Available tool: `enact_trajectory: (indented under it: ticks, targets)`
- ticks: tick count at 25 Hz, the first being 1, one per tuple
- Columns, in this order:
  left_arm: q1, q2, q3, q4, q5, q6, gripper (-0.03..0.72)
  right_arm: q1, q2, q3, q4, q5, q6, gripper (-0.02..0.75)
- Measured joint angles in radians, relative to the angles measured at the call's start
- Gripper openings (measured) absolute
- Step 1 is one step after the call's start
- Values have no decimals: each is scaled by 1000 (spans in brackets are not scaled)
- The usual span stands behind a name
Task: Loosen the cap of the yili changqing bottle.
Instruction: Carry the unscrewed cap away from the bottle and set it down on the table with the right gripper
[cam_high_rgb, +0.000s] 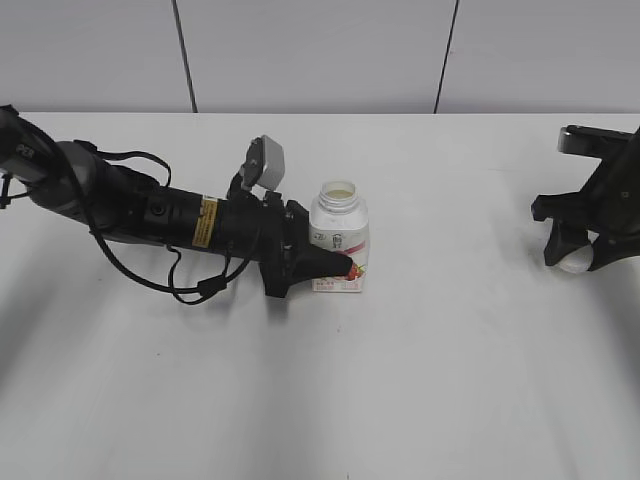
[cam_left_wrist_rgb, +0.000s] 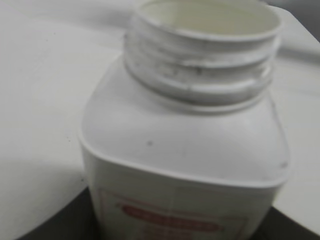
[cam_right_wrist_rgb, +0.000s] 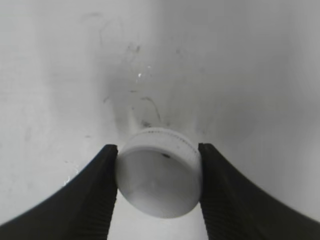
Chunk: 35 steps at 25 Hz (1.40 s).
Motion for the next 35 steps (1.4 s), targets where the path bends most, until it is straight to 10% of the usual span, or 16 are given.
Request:
enact_trajectory:
  ticks: [30,35]
  targets:
    - [0,0,0,0,0,0,364,0,49,-4,21,11,-1,386]
    - [0,0,0,0,0,0,364,0,49,-22,21,23,0,508]
